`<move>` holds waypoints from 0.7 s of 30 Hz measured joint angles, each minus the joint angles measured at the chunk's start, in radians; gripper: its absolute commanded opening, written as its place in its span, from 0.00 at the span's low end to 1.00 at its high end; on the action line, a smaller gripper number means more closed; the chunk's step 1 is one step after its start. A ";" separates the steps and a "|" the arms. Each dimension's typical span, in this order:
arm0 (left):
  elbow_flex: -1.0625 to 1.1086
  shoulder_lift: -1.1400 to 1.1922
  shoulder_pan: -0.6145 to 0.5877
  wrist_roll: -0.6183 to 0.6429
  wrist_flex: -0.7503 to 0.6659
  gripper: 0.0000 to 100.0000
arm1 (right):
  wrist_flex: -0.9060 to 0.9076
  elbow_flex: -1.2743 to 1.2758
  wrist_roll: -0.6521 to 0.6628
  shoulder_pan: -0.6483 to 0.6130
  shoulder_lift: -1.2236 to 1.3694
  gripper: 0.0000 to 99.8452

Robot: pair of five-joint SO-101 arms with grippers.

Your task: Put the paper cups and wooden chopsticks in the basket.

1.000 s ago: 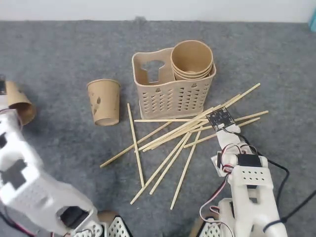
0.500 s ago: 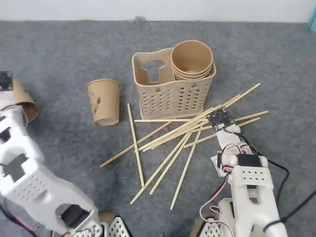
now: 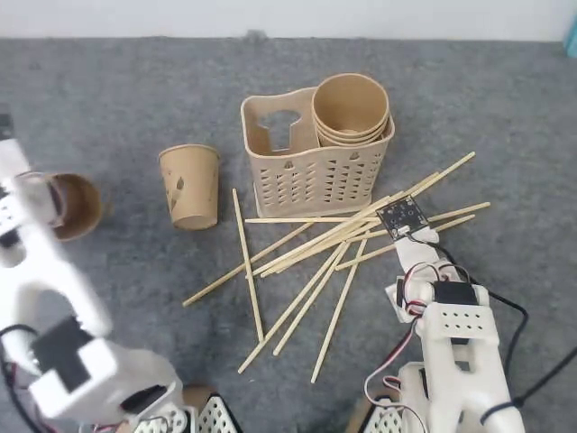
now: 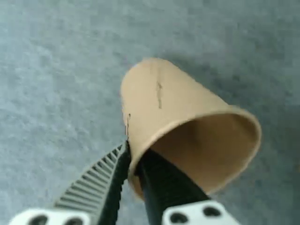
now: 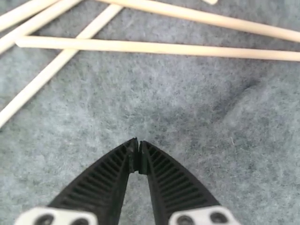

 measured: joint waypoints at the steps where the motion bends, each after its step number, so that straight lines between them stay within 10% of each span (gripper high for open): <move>1: 0.000 -0.014 0.021 0.000 0.038 0.01 | 0.000 0.000 0.000 0.000 0.000 0.01; 21: -0.224 0.157 0.012 0.358 0.178 0.01 | 0.000 0.000 0.000 0.000 0.000 0.01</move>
